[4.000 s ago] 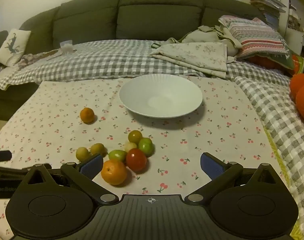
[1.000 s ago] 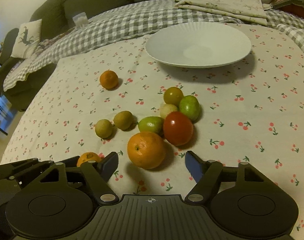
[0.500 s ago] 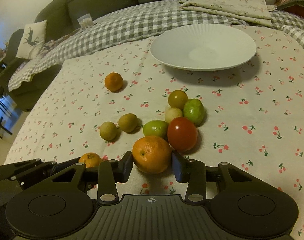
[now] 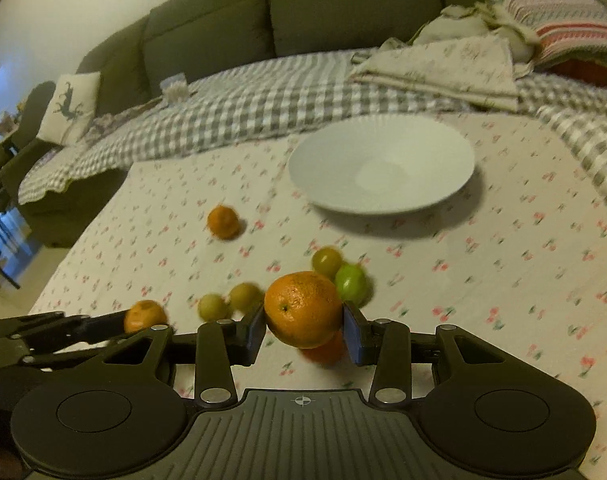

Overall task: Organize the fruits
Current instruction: 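Grasp the large orange with the right tool while the left tool grasps a small orange, then carry both oranges into the white bowl and open both tools, then withdraw both tools from the bowl back toward the fruit pile, then grasp the red tomato with the right tool while the left tool grasps a yellow fruit, then carry the tomato and yellow fruit into the white bowl and open both tools, then grasp the lone orange on the cloth with the left tool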

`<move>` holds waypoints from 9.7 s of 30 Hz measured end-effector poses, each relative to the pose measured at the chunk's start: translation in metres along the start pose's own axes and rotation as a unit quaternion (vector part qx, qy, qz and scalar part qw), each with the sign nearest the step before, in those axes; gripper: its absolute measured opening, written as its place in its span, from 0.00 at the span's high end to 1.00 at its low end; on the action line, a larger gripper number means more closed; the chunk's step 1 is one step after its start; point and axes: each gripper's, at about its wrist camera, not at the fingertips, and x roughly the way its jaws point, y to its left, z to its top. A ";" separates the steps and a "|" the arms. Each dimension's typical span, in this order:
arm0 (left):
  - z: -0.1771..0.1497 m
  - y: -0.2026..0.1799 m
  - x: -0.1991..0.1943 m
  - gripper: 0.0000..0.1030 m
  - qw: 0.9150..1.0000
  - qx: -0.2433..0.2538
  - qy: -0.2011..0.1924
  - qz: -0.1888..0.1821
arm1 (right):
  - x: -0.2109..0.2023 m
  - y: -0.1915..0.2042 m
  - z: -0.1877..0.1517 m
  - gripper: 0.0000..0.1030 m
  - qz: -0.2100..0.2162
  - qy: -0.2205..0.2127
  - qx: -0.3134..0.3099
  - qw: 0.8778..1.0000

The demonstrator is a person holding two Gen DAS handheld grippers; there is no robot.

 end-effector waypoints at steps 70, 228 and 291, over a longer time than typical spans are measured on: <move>0.140 -0.006 0.120 0.33 0.997 -0.011 -0.045 -0.064 | 0.045 -0.086 0.099 0.22 -0.066 -0.077 0.000 0.995; 0.121 -0.036 0.125 0.60 0.992 0.072 -0.054 -0.092 | 0.055 -0.106 0.094 0.52 -0.052 -0.059 0.035 0.996; 0.080 0.039 0.135 0.46 0.998 -0.028 0.039 0.027 | 0.021 -0.034 0.033 0.15 0.021 0.009 -0.021 1.000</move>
